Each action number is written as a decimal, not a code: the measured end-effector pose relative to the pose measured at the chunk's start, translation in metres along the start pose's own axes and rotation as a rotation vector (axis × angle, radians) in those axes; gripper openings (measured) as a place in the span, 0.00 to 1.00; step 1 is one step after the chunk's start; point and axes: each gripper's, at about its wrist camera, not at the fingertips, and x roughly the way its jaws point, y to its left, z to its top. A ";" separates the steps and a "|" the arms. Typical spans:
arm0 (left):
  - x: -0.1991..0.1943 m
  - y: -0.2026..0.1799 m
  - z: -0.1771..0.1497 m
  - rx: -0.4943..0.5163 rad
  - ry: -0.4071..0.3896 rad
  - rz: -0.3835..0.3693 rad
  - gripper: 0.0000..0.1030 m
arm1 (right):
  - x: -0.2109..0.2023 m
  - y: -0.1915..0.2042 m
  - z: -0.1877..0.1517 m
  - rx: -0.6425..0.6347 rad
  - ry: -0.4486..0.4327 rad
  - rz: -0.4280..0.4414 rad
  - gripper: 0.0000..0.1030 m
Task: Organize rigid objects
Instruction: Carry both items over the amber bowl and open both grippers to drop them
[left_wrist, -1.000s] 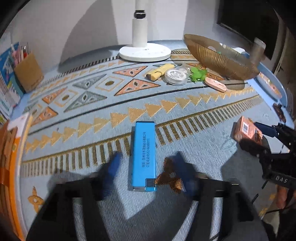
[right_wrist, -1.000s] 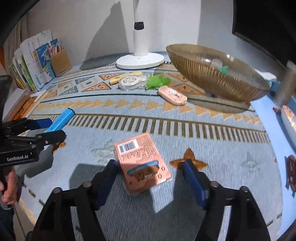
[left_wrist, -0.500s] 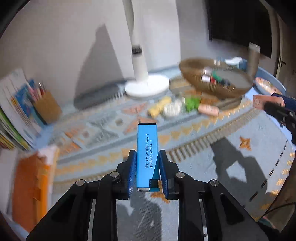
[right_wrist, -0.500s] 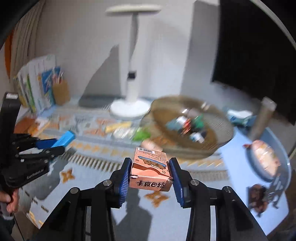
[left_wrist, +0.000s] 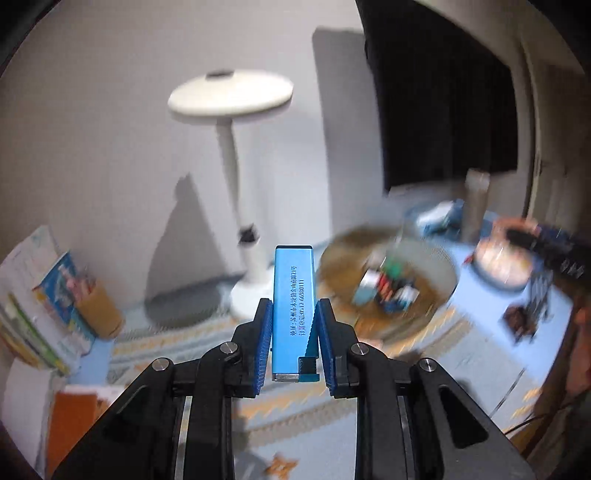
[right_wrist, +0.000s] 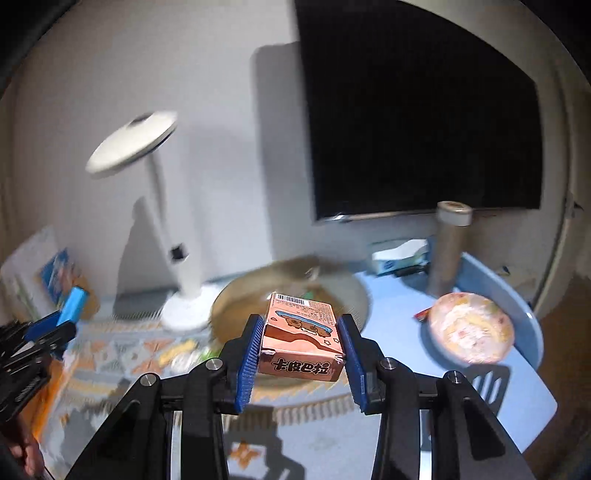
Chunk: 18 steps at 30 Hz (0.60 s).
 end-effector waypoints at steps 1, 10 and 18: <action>0.004 -0.002 0.014 -0.014 -0.007 -0.043 0.20 | 0.003 -0.008 0.009 0.018 -0.002 -0.017 0.40; 0.148 -0.043 0.026 -0.104 0.233 -0.281 0.20 | 0.093 -0.041 0.026 0.043 0.175 -0.067 0.40; 0.225 -0.070 -0.001 -0.142 0.375 -0.367 0.38 | 0.172 -0.053 -0.003 0.050 0.340 -0.108 0.47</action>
